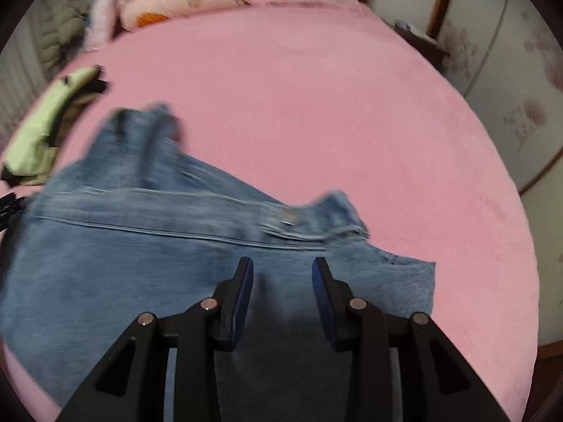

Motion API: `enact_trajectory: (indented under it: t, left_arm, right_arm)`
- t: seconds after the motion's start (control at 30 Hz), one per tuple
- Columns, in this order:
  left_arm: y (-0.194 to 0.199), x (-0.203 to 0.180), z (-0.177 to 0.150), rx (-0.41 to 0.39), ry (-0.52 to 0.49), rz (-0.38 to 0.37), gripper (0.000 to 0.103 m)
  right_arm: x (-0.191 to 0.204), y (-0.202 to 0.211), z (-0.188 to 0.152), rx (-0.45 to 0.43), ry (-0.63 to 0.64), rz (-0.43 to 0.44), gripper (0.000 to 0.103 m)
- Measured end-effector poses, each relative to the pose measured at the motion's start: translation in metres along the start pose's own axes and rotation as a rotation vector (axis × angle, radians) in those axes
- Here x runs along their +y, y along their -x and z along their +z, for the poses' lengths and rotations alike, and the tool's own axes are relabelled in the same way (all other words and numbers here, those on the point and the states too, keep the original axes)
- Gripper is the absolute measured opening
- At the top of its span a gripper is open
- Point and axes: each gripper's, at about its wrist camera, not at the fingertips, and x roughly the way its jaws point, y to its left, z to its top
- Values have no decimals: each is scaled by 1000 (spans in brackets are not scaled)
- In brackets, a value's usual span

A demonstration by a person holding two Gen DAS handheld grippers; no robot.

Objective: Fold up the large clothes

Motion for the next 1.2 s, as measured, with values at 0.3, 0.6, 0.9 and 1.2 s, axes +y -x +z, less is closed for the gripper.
enact_trajectory:
  t: [0.3,0.6,0.9,1.2]
  left_arm:
    - [79,-52,-66,29,253,-98,78]
    - [66,-48,-128,42,182,-86,81]
    - [53,8,-138,77,221,45,89]
    - [38,25,-147,90,315,31,101]
  right_arm:
    - [128,36,-40,26,18,375,35]
    - [78,22,-100,23,65,97,33]
    - [-81,33,-135,48,-155,-174,41]
    - [-86,23,-141,49,-176,-174,46]
